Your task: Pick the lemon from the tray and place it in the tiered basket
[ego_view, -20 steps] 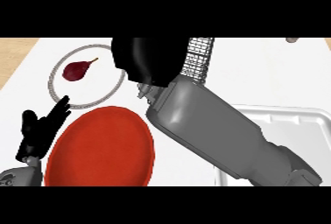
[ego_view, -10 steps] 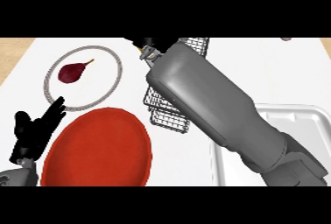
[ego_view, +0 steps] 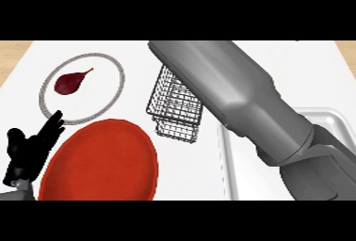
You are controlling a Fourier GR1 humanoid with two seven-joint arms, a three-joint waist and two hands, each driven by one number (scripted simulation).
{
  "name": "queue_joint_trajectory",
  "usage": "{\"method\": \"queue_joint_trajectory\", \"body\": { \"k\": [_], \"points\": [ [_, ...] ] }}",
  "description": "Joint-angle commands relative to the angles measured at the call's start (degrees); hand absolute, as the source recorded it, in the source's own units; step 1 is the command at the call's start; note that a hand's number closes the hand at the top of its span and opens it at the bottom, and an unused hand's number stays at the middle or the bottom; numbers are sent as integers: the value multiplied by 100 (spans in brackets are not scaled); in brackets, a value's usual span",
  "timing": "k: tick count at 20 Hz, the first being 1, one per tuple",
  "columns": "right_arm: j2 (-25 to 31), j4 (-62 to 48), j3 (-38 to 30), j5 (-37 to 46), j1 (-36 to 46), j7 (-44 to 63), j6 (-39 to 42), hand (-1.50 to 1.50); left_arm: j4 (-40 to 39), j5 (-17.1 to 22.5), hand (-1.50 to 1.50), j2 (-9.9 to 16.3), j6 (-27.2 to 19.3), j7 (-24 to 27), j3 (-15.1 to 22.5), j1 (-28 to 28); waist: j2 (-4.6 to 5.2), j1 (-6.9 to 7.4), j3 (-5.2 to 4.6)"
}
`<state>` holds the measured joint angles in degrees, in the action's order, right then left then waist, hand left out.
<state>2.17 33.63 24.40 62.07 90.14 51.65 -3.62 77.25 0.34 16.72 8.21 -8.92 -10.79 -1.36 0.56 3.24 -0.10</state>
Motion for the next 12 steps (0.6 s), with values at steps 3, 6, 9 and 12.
{"method": "queue_joint_trajectory", "body": {
  "k": [3,6,9,12],
  "points": [
    [-39,-916,-243,47,677,-666,268,150,-179,-90,0,-83,-53,329,-19,133,10,-80,-3],
    [-115,-1125,-290,57,736,-863,470,150,-32,-170,0,-268,-282,29,77,61,-4,-134,1],
    [62,-1496,-342,75,820,-1231,692,150,194,-9,0,-22,61,33,-18,338,5,-76,0],
    [-210,-1649,-699,-190,584,-656,539,150,324,-263,0,-326,-391,-169,171,76,14,-94,2]
  ]
}}
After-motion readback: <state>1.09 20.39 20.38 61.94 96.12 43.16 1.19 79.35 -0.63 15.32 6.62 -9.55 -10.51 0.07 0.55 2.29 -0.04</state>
